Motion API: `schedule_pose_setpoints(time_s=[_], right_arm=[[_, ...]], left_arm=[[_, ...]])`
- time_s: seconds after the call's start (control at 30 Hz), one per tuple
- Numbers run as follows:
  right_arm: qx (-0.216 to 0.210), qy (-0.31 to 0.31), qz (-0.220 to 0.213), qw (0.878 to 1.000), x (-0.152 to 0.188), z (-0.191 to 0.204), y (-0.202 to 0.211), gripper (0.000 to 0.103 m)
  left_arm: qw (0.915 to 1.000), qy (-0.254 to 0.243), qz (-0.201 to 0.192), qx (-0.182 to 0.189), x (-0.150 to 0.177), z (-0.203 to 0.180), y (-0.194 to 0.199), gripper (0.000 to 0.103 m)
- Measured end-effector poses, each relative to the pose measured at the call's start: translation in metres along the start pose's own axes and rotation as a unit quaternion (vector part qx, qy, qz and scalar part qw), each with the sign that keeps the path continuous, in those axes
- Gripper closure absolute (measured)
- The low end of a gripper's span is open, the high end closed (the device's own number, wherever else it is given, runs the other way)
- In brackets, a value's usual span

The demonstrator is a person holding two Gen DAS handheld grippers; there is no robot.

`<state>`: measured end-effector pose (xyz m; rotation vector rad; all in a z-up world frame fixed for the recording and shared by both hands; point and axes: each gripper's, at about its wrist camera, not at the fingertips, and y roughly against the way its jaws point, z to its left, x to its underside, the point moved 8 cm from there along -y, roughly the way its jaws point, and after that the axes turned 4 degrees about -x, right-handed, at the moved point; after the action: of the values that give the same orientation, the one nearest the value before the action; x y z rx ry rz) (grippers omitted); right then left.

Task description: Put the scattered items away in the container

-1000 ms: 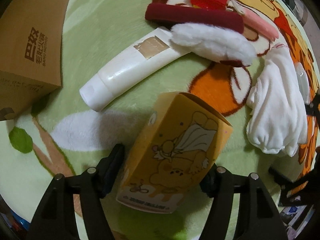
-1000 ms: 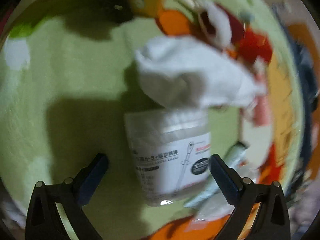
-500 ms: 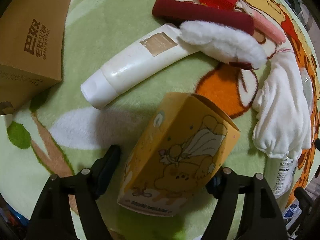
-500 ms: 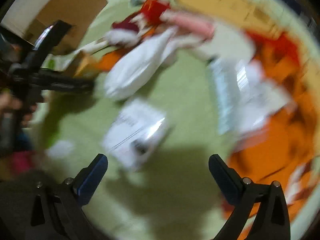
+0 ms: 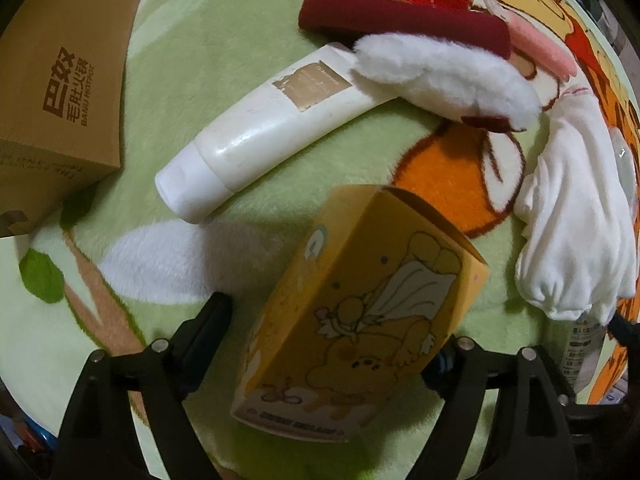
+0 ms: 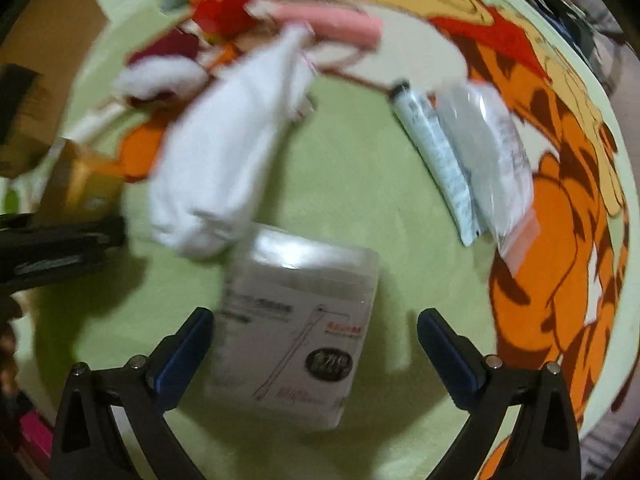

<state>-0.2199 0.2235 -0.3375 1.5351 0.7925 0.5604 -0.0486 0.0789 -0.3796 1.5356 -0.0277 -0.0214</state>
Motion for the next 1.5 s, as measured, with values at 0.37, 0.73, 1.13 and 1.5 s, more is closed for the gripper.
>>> schedule_pose_setpoints(time_s=[0.37, 0.73, 1.13, 1.5], right_arm=[[-0.039, -0.040, -0.030, 0.998, 0.005, 0.008, 0.007, 0.037], [-0.034, -0.033, -0.033, 0.998, 0.014, 0.019, 0.011, 0.036], [-0.012, -0.044, -0.028, 0.999, 0.017, 0.029, 0.004, 0.033], [-0.048, -0.048, -0.061, 0.996, 0.026, 0.036, 0.042, 0.039]], left_arm=[[0.9990, -0.031, -0.028, 0.018, -0.003, 0.021, 0.018, 0.048], [0.9970, -0.075, -0.012, 0.015, -0.014, 0.047, 0.020, 0.040], [0.9906, -0.127, -0.004, 0.051, -0.026, 0.060, 0.023, 0.058], [0.9976, -0.018, -0.008, 0.067, -0.008, 0.116, 0.045, 0.058]])
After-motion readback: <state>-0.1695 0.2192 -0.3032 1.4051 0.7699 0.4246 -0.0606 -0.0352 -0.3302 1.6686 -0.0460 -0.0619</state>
